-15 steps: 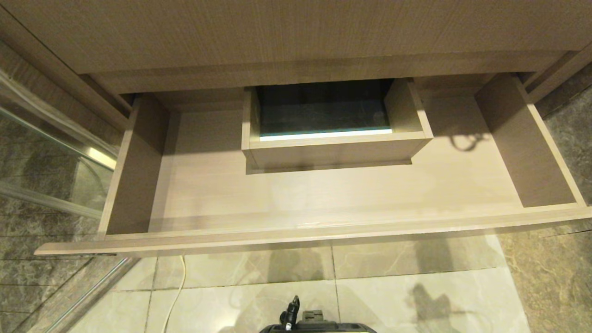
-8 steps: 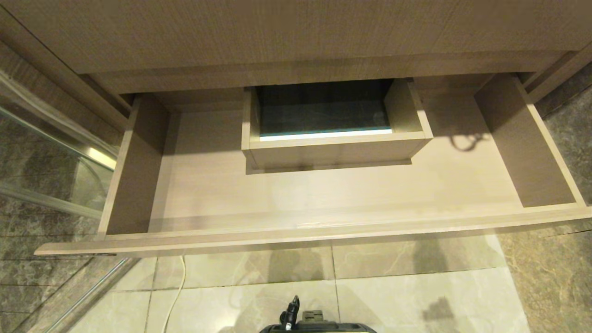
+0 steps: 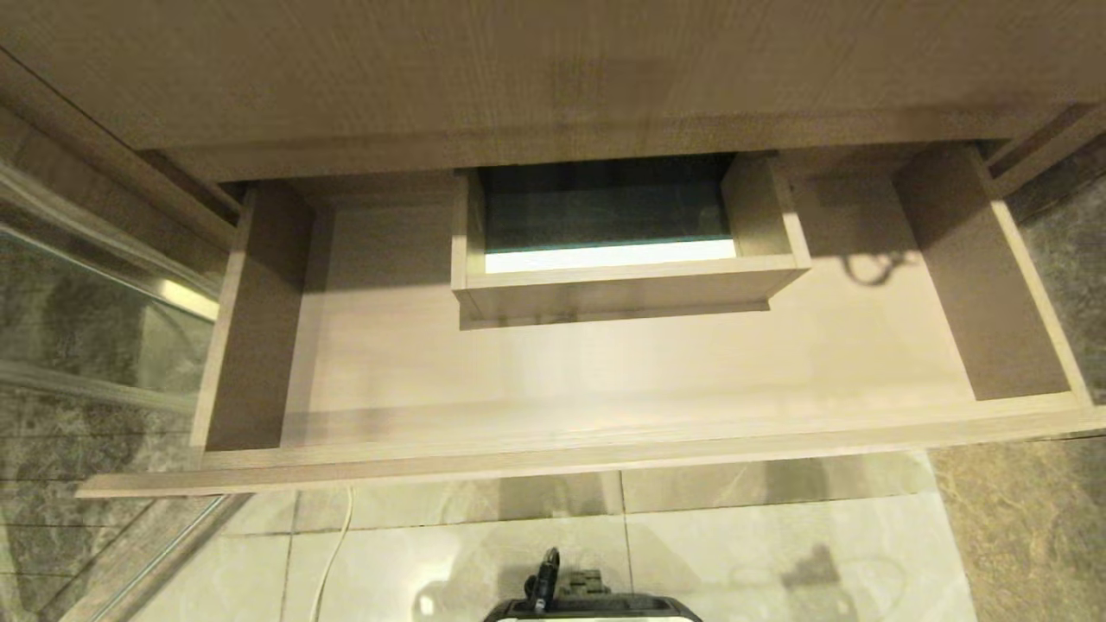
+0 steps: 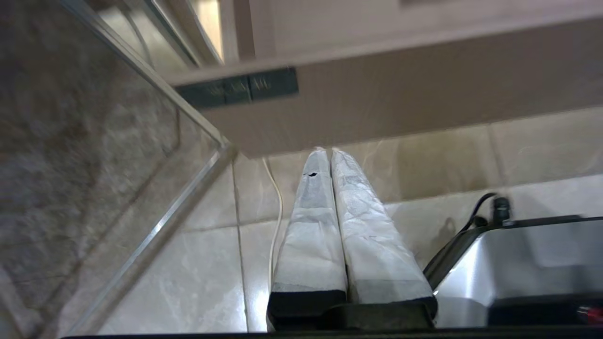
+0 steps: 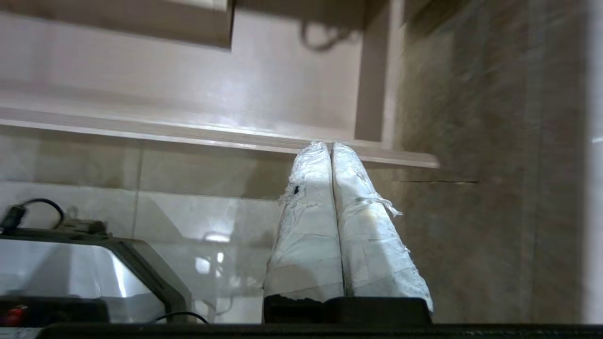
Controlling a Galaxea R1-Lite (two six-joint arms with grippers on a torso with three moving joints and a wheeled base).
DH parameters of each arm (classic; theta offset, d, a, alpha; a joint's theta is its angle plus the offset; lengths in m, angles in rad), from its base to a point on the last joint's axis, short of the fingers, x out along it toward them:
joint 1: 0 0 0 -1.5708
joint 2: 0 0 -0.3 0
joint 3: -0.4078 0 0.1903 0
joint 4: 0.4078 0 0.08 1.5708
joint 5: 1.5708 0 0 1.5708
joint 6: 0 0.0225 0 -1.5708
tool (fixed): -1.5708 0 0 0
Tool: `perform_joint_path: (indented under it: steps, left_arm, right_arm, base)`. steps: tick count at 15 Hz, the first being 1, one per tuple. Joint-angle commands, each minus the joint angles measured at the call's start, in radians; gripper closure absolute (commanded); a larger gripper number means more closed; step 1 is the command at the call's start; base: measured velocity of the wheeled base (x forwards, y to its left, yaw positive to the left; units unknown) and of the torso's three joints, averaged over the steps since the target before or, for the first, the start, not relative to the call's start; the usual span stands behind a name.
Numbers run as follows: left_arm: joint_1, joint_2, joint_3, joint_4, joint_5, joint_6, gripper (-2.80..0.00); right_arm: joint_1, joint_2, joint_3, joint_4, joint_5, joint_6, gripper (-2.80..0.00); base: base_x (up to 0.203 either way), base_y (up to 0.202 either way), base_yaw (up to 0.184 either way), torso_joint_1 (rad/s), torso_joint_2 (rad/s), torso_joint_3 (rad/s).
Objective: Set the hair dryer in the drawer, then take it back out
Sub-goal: Pick up the hairdryer
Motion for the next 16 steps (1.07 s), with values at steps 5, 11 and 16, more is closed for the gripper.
perform_joint_path:
  steps: [5, 11, 16]
  left_arm:
    - [0.0, 0.0, 0.002, 0.001, 0.0, 0.0, 0.0]
    - [-0.001, 0.0, 0.002, 0.001, 0.0, 0.0, 0.0]
    - [-0.001, 0.0, 0.002, 0.001, 0.0, 0.0, 0.0]
  right_arm:
    - [-0.001, -0.021, 0.002, 0.006, 0.0, -0.005, 0.0]
    - [-0.004, -0.018, 0.003, -0.002, 0.0, -0.008, 0.0]
    - [-0.015, -0.018, 0.003, -0.011, 0.0, -0.008, 0.0]
  base:
    - [0.0, 0.0, 0.0, 0.187, -0.52, -0.166]
    - [0.0, 0.0, 0.0, 0.164, -0.48, -0.22]
    - [0.0, 0.0, 0.0, 0.369, -0.5, -0.244]
